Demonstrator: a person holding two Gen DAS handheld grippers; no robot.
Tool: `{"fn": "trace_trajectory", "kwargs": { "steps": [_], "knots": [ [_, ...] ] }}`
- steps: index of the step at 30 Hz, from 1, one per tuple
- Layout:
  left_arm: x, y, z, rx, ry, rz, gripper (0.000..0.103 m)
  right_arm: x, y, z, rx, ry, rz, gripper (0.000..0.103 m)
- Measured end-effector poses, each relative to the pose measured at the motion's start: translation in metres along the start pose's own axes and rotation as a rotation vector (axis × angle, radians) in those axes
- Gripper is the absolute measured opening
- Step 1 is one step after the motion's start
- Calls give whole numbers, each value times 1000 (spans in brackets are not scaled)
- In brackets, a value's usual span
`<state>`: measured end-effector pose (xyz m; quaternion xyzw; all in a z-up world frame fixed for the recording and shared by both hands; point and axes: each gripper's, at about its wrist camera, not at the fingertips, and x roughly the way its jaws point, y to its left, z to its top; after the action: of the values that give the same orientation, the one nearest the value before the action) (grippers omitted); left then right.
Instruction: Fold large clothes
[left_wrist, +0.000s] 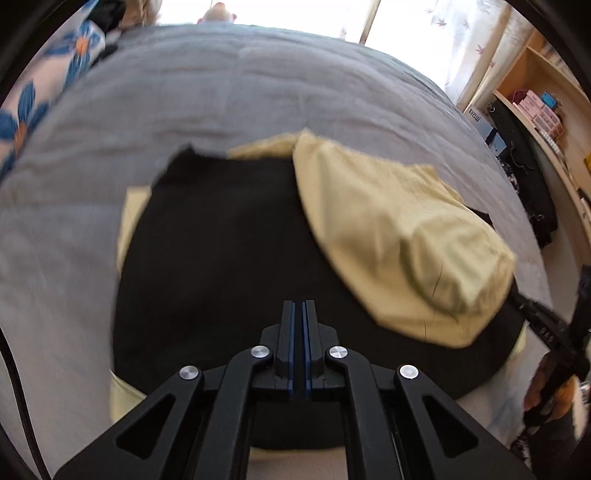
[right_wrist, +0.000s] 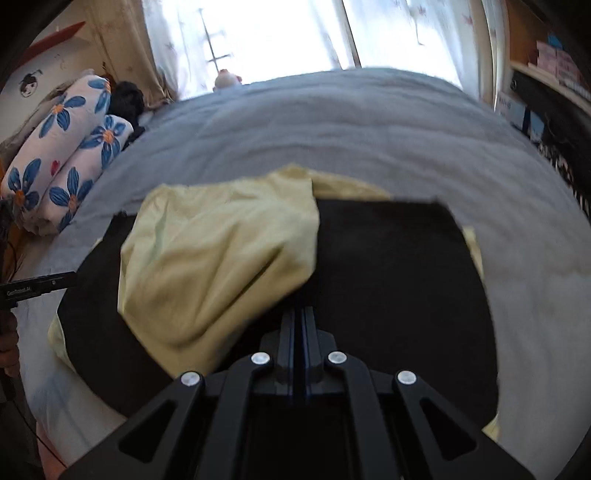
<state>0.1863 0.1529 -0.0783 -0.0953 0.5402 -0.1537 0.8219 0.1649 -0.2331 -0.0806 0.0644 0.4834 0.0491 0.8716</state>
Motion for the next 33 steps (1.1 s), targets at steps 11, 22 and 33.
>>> {"fn": "trace_trajectory", "kwargs": {
  "steps": [11, 22, 33],
  "knots": [
    [30, -19, -29, -67, 52, -243, 15, 0, 17, -28, 98, 15, 140, 48],
    [52, -28, -34, -128, 82, -373, 43, 41, 43, -26, 192, 100, 343, 11],
    [67, -22, -22, -317, -16, -682, 72, 32, 22, -36, 450, 127, 666, 10]
  ]
}}
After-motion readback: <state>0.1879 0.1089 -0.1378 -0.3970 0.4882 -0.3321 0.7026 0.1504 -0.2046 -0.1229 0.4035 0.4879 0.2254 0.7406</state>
